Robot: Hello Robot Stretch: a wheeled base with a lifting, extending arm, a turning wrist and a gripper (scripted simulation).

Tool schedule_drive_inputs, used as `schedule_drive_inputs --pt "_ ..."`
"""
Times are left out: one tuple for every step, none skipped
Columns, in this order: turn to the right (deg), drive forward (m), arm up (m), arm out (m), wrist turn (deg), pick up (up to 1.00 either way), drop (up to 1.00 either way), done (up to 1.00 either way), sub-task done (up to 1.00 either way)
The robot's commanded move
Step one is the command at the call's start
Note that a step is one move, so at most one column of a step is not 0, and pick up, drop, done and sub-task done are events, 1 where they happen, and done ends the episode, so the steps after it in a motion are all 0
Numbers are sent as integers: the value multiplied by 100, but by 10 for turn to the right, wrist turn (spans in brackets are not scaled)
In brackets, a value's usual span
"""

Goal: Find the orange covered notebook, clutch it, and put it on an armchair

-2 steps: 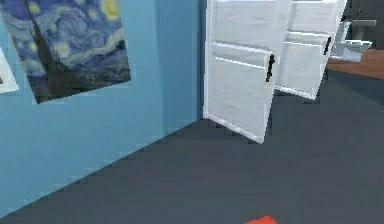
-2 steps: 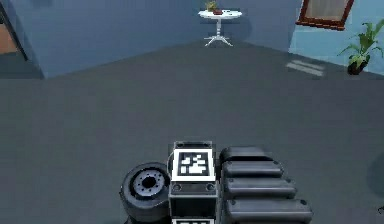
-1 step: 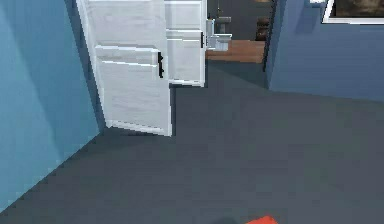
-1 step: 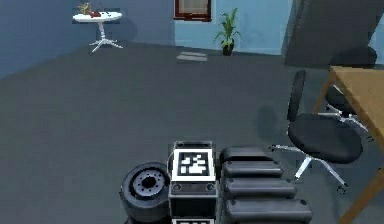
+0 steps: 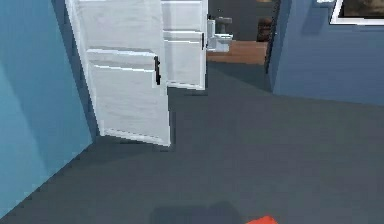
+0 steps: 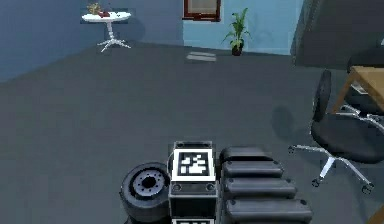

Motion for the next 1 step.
schedule_drive_inputs --pt "30 0 0 0 0 0 0 0 0"
